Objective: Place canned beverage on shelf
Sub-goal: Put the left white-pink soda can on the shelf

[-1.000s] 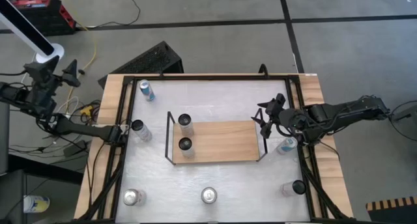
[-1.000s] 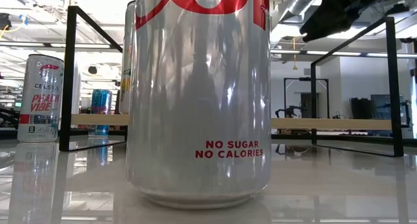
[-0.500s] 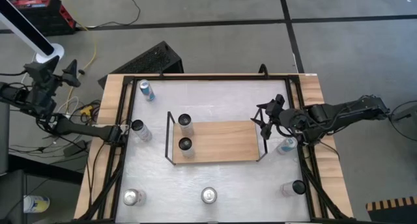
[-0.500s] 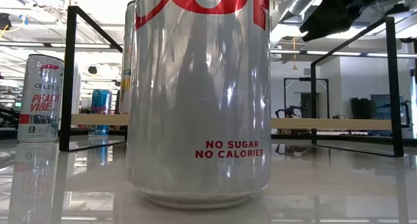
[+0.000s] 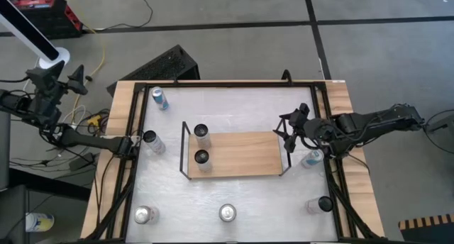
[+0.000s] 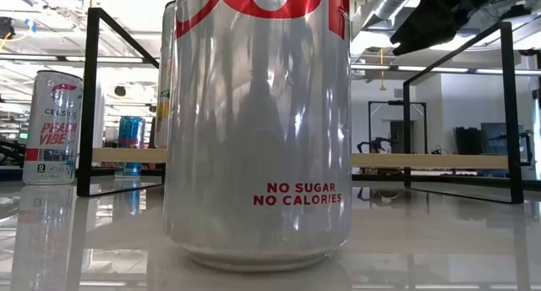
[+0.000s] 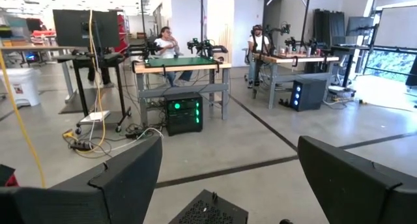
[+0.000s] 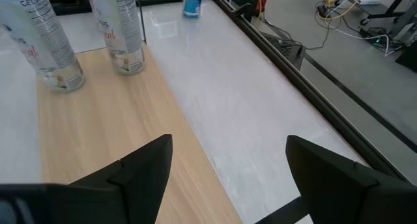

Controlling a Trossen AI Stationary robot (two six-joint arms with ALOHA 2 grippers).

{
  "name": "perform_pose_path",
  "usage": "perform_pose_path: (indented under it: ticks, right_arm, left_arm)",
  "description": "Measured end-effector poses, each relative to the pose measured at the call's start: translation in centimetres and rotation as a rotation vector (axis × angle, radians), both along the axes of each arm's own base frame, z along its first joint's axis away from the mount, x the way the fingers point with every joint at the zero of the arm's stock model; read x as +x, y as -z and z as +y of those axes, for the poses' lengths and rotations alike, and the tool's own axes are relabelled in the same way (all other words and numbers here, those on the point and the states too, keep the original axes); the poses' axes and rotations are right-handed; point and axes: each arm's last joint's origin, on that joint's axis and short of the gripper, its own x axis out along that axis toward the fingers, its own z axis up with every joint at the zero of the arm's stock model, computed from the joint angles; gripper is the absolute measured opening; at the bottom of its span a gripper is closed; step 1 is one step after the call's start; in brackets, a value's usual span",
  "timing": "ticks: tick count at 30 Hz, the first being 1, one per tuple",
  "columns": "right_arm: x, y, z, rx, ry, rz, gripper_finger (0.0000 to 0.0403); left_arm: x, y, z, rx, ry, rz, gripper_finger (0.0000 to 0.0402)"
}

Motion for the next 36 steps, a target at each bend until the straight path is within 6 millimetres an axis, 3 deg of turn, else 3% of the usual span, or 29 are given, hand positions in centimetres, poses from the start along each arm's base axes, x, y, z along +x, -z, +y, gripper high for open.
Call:
perform_pose_path:
  ticks: [15,25,36]
  right_arm:
    - [0.33,-0.55,0.00,-0.003,-0.004,-0.061,0.0324]
    - [0.31,-0.52,0.01,-0.002,-0.004,-0.058,0.0324]
    - [0.31,-0.51,0.01,-0.003,-0.003,-0.057,0.0324]
  left_arm:
    - [0.03,-0.08,-0.01,0.025,0.008,-0.020,0.0343]
    - [0.22,-0.04,-0.04,-0.074,0.023,-0.656,0.0343]
    - [0.21,0.07,-0.03,-0.115,0.001,-0.714,0.0343]
